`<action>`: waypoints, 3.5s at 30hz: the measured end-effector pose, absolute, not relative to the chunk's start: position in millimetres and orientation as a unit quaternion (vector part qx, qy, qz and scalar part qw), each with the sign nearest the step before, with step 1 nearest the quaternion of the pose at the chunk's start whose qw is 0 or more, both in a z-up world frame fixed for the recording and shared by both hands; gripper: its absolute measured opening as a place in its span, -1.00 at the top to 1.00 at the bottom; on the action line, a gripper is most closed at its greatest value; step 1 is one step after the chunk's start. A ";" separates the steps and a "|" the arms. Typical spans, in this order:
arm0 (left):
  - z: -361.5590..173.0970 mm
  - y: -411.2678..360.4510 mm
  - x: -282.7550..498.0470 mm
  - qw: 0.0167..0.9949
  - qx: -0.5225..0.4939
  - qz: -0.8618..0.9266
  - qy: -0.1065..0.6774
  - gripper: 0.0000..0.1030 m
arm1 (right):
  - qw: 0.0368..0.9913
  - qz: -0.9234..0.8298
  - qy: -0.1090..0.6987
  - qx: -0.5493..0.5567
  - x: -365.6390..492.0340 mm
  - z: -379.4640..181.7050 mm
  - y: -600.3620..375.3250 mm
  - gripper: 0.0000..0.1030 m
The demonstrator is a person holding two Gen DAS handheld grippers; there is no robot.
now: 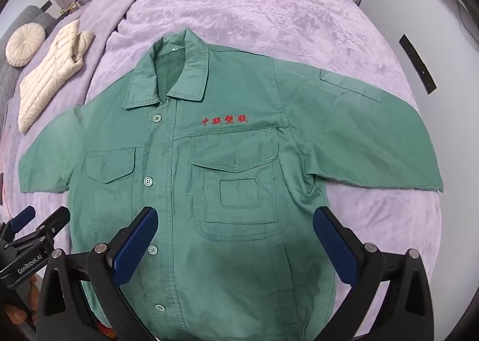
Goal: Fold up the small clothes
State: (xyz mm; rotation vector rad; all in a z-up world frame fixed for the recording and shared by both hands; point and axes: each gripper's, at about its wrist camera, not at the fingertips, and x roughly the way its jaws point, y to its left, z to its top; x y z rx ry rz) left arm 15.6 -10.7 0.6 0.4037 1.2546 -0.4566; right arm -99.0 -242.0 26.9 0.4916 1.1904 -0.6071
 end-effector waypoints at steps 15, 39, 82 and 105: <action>1.6 -1.3 18.2 0.769 0.168 -0.212 0.579 -1.00 | 0.759 -0.278 0.552 0.202 -84.5 33.5 -228.3 -1.00; 1.5 -0.3 16.1 0.768 0.165 -0.207 0.583 -1.00 | 0.758 -0.279 0.553 0.204 -86.6 33.5 -226.1 -1.00; -2.0 10.0 8.6 0.766 0.165 -0.204 0.587 -1.00 | 0.758 -0.280 0.552 0.206 -87.8 30.1 -218.6 -1.00; -3.7 8.7 11.6 0.761 0.162 -0.205 0.594 -1.00 | 0.756 -0.277 0.557 0.205 -79.2 26.6 -213.4 -1.00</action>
